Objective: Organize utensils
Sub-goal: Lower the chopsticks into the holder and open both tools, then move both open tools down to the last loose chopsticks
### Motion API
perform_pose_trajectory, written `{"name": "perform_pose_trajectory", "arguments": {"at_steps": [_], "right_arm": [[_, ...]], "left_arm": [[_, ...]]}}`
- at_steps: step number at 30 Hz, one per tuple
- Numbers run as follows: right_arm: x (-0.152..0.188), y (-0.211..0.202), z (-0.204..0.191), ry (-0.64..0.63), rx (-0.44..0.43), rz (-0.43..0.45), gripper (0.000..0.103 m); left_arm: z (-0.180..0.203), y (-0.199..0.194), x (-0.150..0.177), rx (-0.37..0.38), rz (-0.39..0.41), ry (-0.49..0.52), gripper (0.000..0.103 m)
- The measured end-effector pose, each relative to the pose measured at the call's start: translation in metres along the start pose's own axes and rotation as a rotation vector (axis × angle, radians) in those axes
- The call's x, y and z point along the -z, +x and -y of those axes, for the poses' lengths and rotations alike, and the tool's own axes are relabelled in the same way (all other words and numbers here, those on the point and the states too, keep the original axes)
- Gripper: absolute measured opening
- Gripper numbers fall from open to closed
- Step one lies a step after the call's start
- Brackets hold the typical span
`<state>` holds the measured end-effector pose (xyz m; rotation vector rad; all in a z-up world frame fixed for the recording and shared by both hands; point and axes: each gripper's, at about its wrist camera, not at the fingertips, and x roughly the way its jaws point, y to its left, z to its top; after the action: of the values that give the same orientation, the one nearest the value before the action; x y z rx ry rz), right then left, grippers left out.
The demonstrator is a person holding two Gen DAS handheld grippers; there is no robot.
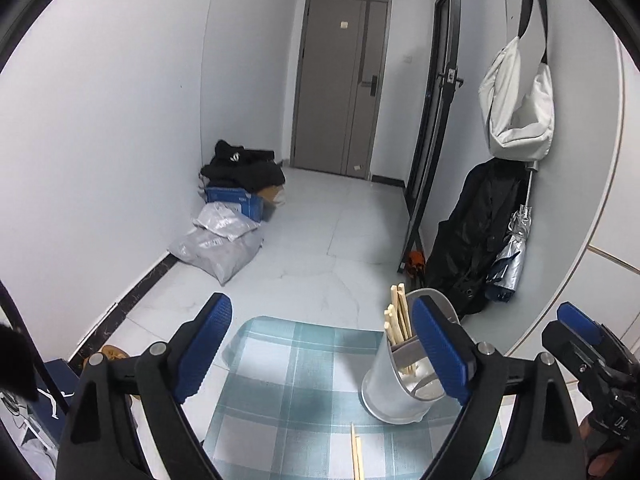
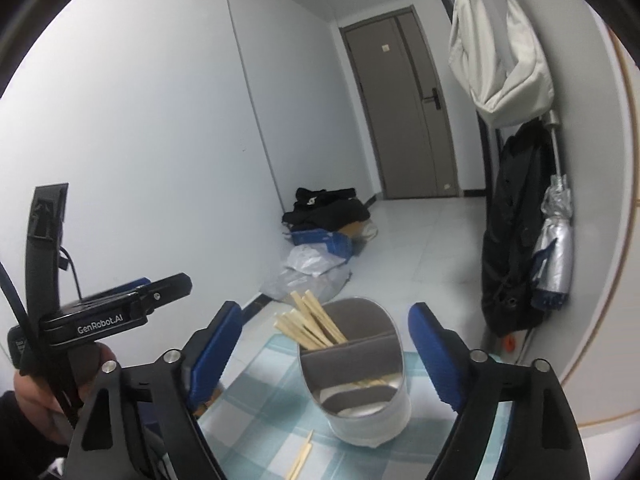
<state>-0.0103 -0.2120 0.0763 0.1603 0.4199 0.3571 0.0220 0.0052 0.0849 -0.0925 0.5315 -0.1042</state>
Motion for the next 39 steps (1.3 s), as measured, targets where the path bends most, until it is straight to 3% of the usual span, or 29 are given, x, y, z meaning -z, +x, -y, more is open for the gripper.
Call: {"name": "perform_pose_trajectory", "arguments": {"at_steps": [7, 11, 23, 35, 39], "right_arm": [[0.018, -0.024, -0.017, -0.017, 0.03, 0.035, 0.094], [0.034, -0.029, -0.024, -0.039, 0.092, 0.04, 0.096], [0.081, -0.019, -0.03, -0.038, 0.154, -0.019, 0.097], [0.125, 0.016, -0.021, 0.014, 0.182, -0.226, 0.099], [0.135, 0.028, -0.01, 0.083, 0.208, -0.305, 0.099]], "left_arm": [[-0.003, -0.015, 0.019, -0.007, 0.035, 0.002, 0.09], [-0.005, -0.015, 0.032, -0.01, 0.027, -0.002, 0.09], [-0.012, -0.006, 0.067, -0.038, 0.0, -0.01, 0.096], [-0.023, 0.025, 0.103, -0.017, -0.108, 0.008, 0.096], [-0.035, 0.042, 0.109, -0.01, -0.177, -0.055, 0.096]]}}
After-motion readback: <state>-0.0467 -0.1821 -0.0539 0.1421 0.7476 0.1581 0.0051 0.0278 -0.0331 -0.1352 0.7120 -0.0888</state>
